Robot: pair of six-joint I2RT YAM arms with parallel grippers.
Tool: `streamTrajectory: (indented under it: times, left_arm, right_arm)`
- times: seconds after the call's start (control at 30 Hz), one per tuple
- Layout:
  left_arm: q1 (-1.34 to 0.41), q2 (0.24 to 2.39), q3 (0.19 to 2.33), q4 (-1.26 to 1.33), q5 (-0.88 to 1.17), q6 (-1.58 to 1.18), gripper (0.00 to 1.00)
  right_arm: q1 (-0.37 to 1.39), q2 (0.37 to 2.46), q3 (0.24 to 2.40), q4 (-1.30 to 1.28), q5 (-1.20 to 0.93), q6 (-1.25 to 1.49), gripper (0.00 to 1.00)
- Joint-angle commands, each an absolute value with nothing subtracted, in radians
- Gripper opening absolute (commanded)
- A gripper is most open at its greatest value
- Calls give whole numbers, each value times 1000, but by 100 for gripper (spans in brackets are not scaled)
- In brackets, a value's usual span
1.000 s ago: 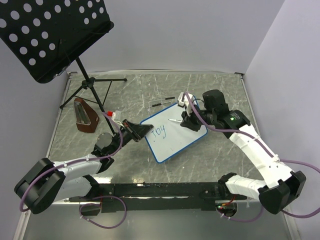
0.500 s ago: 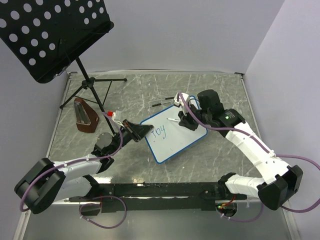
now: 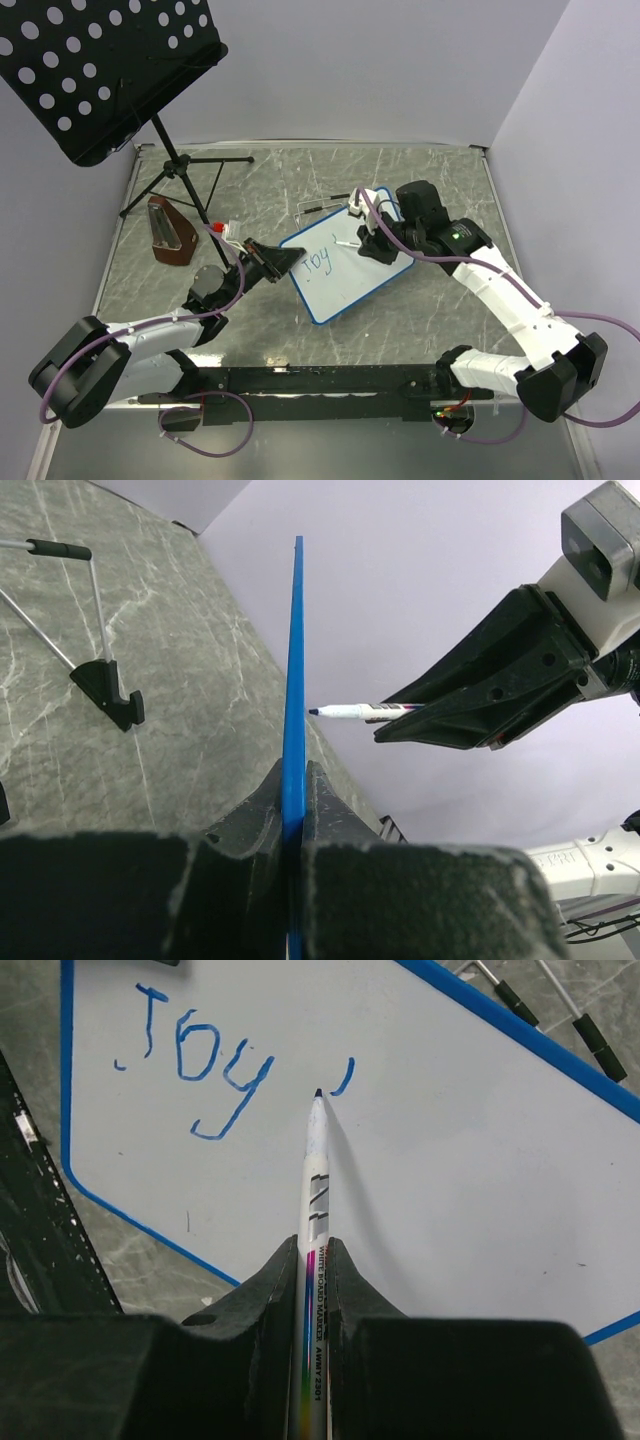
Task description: Write a sentence on the whiteboard
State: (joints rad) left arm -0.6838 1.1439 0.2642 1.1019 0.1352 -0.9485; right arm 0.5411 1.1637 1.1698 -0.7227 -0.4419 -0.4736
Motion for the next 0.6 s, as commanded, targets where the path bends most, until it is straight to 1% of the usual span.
streamTrajectory:
  times: [0.0,0.27,0.57]
  left_arm:
    - [-684,1127,307,1298,133,-997,1]
    - [-684,1123,307,1295,137,-997,1]
    - [-684,1120,304,1296,137,-996,1]
  right_arm:
    - [549,1137,1170,-735,-485,-500,0]
    - [551,1186,1184,-770,-476,-511,0]
    - [549,1175,1189,-713,-354,-456,0]
